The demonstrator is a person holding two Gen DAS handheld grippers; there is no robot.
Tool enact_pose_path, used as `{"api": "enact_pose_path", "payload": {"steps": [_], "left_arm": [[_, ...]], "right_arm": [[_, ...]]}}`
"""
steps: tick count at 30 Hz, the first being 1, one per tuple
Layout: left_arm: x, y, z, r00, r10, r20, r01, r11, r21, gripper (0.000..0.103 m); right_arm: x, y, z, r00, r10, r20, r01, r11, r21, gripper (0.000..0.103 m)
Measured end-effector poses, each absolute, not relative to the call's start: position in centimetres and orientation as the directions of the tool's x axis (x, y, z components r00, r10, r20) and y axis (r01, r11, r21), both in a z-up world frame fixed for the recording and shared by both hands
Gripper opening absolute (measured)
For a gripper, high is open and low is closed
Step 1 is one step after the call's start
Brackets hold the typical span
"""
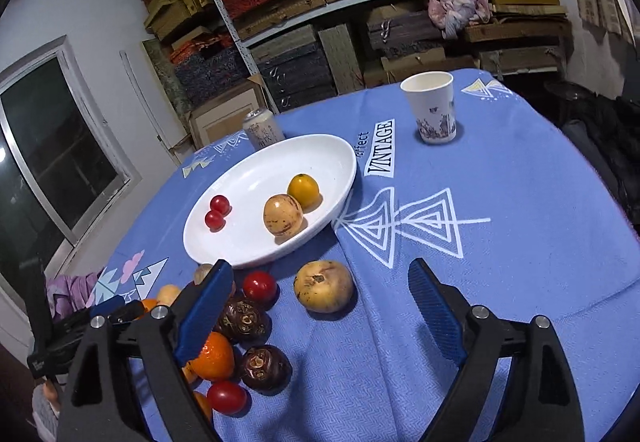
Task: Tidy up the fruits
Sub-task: 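Grasp a yellow pepino with the right tool while the left tool grasps an orange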
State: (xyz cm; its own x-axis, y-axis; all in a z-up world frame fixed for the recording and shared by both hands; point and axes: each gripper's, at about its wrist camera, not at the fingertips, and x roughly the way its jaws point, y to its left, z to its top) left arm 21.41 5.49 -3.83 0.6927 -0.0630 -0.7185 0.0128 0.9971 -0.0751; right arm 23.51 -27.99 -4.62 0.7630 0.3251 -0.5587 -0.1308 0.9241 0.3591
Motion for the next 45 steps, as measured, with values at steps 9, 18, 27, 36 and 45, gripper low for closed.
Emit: {"api": "enact_pose_path", "payload": {"steps": [9,18,27,36,45], "left_arm": [[22.3,4.4,-5.4,0.642,-0.052,-0.765,0.039,0.999,-0.035,0.077],[22.4,4.8,-5.7,0.661,0.012,-0.75,0.0,1.0,0.017,0.094],[22.5,4.6,-5.6,0.663,-0.019,-0.748,0.025,1.0,-0.003,0.084],[22.3,4.1,-5.5,0.662,-0.045,-0.748,0.049,0.999,-0.017,0.072],[22.1,3.8,-5.5,0.653,-0.091,-0.752,0.087,0.995,-0.045,0.059]], "right_arm": [[23.8,-27.8,-5.4,0.742,0.328,-0.585,-0.123,0.924,0.362,0.092],[24.7,-26.9,-7.2,0.707,0.239,-0.666,-0.066,0.959,0.274,0.099],[24.7,-25.5,-7.9,0.69,0.237,-0.684,-0.105,0.968,0.229,0.099],[24.8,-23.1,-8.7,0.709,0.141,-0.691,-0.135,0.989,0.064,0.099],[25.0,-21.5,-8.7,0.718,0.14,-0.682,-0.181,0.983,0.011,0.097]]}}
